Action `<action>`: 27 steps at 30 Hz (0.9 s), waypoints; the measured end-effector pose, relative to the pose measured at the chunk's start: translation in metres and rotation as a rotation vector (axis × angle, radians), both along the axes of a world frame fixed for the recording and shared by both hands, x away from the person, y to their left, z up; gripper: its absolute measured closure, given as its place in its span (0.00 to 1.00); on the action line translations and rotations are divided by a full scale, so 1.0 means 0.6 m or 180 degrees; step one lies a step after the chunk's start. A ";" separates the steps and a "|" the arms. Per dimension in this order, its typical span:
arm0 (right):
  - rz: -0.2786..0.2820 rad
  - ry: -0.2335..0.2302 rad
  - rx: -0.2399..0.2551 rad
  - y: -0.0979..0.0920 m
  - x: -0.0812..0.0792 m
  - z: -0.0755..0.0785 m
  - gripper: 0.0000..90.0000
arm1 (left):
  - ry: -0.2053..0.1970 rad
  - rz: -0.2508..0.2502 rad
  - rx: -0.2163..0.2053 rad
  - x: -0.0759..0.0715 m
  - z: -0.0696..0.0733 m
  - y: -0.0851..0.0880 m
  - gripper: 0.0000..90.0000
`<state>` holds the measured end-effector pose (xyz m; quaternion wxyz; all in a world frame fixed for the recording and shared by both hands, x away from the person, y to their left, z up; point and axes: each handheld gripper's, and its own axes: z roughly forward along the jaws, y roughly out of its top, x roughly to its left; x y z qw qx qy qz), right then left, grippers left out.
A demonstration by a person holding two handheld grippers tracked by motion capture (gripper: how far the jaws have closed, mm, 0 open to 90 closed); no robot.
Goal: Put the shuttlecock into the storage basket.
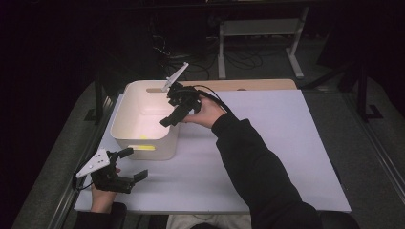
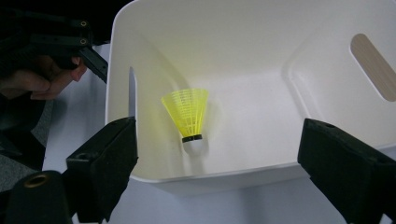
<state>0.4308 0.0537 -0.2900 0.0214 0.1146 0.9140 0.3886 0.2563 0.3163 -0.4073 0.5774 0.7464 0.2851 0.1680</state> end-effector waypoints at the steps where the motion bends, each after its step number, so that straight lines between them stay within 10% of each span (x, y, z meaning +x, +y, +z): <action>1: -0.0013 0.0009 0.0018 -0.003 0.000 0.001 0.09 | 0.0001 0.0001 0.0000 0.000 0.000 0.000 0.00; 27: -0.0191 -0.0046 0.0140 -0.065 -0.008 0.003 0.00 | 0.0013 0.0004 0.0009 0.000 0.000 0.000 0.00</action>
